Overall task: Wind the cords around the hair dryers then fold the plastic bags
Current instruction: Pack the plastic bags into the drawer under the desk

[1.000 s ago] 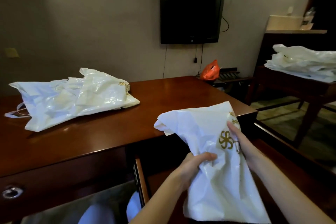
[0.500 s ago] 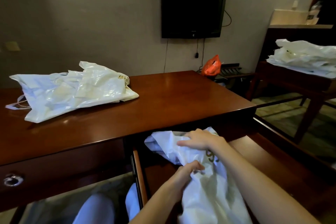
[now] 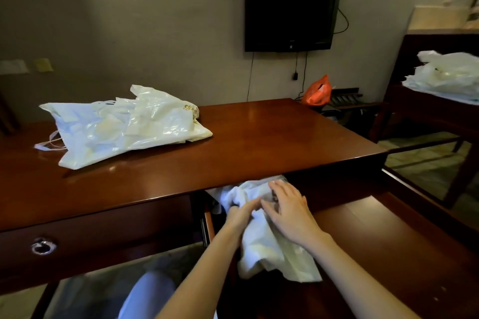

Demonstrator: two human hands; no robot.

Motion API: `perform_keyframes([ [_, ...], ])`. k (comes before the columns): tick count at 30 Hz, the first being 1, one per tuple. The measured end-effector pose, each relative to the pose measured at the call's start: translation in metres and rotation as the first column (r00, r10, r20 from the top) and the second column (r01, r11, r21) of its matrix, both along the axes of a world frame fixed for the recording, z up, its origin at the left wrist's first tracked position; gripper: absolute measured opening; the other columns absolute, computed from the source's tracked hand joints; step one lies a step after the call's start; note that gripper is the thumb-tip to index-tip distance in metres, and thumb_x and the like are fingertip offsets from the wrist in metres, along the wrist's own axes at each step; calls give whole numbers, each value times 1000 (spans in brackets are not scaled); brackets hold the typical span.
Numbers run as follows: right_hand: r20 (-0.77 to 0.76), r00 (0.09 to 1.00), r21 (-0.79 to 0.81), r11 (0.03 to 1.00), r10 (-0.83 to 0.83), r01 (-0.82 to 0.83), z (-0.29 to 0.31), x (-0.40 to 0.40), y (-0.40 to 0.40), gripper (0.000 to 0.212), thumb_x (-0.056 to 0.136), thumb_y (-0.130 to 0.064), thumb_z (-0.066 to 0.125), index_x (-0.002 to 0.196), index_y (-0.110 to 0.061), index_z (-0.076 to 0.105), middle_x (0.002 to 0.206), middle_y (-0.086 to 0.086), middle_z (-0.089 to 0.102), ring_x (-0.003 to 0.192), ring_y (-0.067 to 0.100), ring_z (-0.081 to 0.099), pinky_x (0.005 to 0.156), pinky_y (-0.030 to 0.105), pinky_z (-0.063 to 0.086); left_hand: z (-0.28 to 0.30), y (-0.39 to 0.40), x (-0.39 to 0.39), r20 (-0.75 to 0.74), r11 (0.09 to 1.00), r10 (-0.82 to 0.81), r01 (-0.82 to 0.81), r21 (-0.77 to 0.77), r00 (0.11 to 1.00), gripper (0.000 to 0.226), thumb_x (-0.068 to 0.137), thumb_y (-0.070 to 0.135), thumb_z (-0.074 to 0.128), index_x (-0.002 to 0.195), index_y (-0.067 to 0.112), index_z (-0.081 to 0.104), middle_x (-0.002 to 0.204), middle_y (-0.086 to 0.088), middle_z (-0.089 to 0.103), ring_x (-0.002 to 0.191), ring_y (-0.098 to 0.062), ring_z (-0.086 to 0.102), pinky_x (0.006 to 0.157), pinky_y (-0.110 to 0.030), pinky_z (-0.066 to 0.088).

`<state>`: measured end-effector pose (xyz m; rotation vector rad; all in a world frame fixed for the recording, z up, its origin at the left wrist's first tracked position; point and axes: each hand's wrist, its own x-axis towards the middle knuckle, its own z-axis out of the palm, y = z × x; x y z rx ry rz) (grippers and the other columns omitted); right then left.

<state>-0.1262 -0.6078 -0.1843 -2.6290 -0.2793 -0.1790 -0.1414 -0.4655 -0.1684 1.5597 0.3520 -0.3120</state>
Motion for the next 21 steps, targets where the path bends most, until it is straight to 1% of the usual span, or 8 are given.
perform_keyframes([
  [5, -218, 976, 102, 995, 1, 22, -12, 3, -2, 74, 88, -69, 40, 150, -42, 11, 161, -6, 0, 149, 24, 1, 117, 52, 18, -13, 14, 13, 79, 889, -167, 115, 443, 983, 52, 96, 45, 52, 117, -1, 64, 114, -17, 64, 105, -27, 57, 87, -34, 43],
  [8, -206, 978, 165, 986, 39, -4, -8, 5, -1, 70, 89, -60, 49, 149, -43, 18, 162, -5, -1, 149, 22, 4, 117, 45, 22, -3, 17, 4, -46, 499, -458, 299, 813, 888, 45, 105, 30, 32, 136, 1, 47, 128, -28, 54, 115, -41, 54, 89, -42, 44],
  [9, -188, 981, 168, 985, 56, -24, -6, 5, 0, 68, 90, -53, 53, 149, -40, 21, 162, -6, 0, 148, 21, 7, 117, 42, 23, 0, 20, 4, -26, 328, -531, 233, 916, 847, 43, 105, 28, 32, 139, 4, 44, 130, -26, 52, 116, -41, 54, 86, -41, 44],
  [11, -164, 984, 184, 982, 71, -40, -3, 5, 5, 67, 92, -42, 57, 150, -34, 23, 162, -5, 1, 148, 20, 11, 116, 38, 25, 13, 23, 1, 48, 162, -533, 47, 986, 845, 44, 100, 40, 40, 130, 10, 52, 128, -15, 54, 119, -36, 52, 84, -37, 43],
  [14, -159, 984, 244, 969, 80, -40, -5, 4, 11, 67, 95, -34, 56, 151, -30, 20, 161, -8, 0, 148, 17, 11, 117, 35, 22, 11, 22, -2, 306, 284, -594, -162, 945, 744, 50, 92, 51, 39, 126, 15, 50, 124, -3, 50, 122, -23, 45, 93, -32, 41],
  [16, -165, 977, 327, 942, 133, -73, -10, 4, 9, 69, 96, -32, 55, 153, -26, 16, 160, -10, 2, 147, 10, 8, 118, 30, 16, 2, 20, -2, 192, 314, -657, 33, 949, 729, 71, 92, 58, 35, 147, 14, 33, 149, -5, 34, 144, -29, 23, 113, -38, 27],
  [18, -185, 969, 442, 895, 163, -66, -11, 4, 3, 73, 96, -35, 55, 154, -22, 13, 159, -10, 9, 140, -2, 12, 113, 20, 15, -4, 20, -4, -33, 260, -686, 287, 922, 727, 93, 93, 64, 42, 157, 11, 0, 165, -8, -7, 151, -27, -13, 120, -50, 5],
  [21, -174, 977, 347, 936, 127, -59, -15, 5, -2, 67, 99, -44, 42, 154, -27, 8, 160, -11, 6, 144, 2, 7, 117, 31, 8, -14, 21, -6, -139, 142, -678, 314, 939, 721, 107, 89, 65, 49, 154, 12, -19, 161, -7, -25, 148, -25, -24, 117, -59, -3],
])
